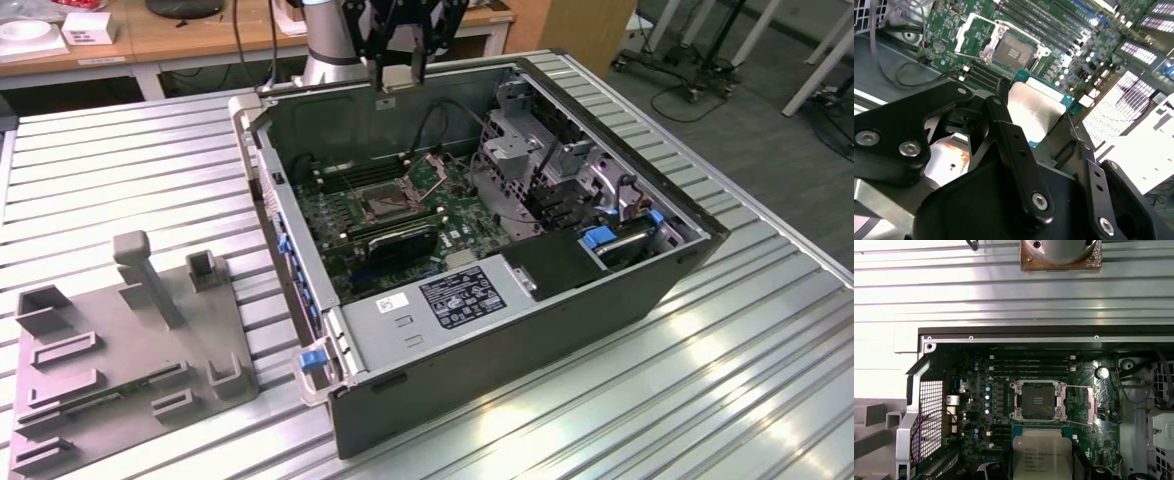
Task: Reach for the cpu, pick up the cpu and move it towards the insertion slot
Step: 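Pick up the cpu and move it towards the insertion slot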
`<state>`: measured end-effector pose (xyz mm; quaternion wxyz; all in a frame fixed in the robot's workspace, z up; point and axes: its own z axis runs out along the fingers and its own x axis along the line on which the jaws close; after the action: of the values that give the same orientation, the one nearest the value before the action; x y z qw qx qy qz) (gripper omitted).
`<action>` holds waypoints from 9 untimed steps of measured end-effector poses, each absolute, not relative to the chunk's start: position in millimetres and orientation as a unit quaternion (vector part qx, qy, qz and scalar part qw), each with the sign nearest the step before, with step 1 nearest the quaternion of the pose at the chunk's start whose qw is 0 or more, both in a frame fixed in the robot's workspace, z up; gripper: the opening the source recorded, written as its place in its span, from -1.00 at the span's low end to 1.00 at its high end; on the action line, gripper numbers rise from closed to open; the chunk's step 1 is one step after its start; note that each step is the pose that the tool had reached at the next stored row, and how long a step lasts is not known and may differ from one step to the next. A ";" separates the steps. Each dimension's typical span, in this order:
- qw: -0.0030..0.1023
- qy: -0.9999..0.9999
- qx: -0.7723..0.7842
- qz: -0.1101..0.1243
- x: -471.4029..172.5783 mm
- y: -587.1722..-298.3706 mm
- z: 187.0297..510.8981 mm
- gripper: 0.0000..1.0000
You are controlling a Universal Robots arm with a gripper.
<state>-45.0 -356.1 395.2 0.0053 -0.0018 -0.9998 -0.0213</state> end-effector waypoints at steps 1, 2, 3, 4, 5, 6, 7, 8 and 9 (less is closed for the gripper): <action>0.005 -1.000 -0.002 -0.021 -45.0 -353.9 394.9 0.09; 0.005 -1.000 -0.002 -0.021 -44.9 -352.1 394.6 0.09; 0.005 -1.000 -0.002 -0.021 -45.0 -351.1 394.5 0.09; 0.005 -1.000 -0.002 -0.021 -44.9 -351.1 394.5 0.09; 0.005 -1.000 -0.002 -0.021 -44.9 -351.1 394.5 0.09; 0.005 -1.000 -0.003 -0.021 -45.0 -351.0 394.4 0.09; 0.005 -1.000 -0.003 -0.021 -44.9 -351.0 394.3 0.09; 0.005 -1.000 -0.003 -0.021 -45.0 -351.0 394.4 0.09; 0.005 -1.000 -0.003 -0.021 -44.9 -351.0 394.3 0.09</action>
<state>-44.9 -351.0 394.3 0.0053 -0.0026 -0.9998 -0.0213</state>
